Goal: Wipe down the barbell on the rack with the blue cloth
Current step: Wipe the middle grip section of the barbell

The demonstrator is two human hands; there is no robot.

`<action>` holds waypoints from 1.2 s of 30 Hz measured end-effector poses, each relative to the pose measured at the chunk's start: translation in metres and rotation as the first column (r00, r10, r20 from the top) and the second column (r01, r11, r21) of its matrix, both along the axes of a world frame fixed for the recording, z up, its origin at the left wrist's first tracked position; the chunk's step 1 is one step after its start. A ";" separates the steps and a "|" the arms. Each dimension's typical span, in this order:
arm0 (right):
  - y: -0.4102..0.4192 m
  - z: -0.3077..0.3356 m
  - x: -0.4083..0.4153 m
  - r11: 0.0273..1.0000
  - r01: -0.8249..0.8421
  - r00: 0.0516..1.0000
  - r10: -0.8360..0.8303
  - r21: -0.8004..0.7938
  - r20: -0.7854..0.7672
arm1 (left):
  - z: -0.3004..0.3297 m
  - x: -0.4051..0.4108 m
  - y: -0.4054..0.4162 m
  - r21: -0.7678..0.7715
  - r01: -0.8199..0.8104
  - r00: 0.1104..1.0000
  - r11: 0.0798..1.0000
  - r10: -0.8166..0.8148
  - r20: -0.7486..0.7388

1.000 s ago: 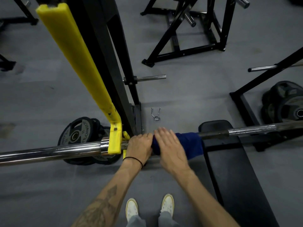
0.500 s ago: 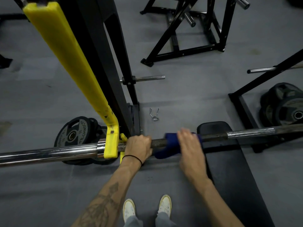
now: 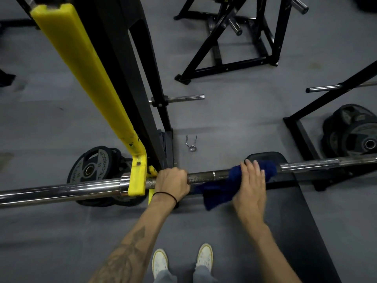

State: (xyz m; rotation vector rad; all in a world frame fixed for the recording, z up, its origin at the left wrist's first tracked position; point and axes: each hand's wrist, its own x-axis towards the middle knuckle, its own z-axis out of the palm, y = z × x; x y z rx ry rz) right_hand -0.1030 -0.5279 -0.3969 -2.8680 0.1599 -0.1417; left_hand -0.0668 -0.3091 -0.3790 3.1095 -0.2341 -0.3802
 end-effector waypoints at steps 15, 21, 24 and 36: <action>0.073 0.003 -0.005 0.999 -0.039 0.993 0.043 0.035 -0.107 | -0.015 -0.001 0.005 -0.128 0.113 0.983 0.985 -0.093 0.157; 0.053 0.005 -0.005 0.883 -0.469 0.883 0.468 -0.031 -0.032 | -0.011 -0.002 0.002 -0.112 0.039 0.995 0.993 -0.028 0.098; 0.011 -0.004 -0.007 0.961 -0.276 0.961 0.277 -0.026 0.015 | -0.009 -0.003 0.002 -0.089 0.044 0.998 0.995 -0.039 0.055; 0.033 -0.017 -0.013 0.908 -0.405 0.911 0.411 -0.109 0.038 | -0.021 -0.001 0.008 -0.212 0.157 0.949 0.964 -0.088 0.303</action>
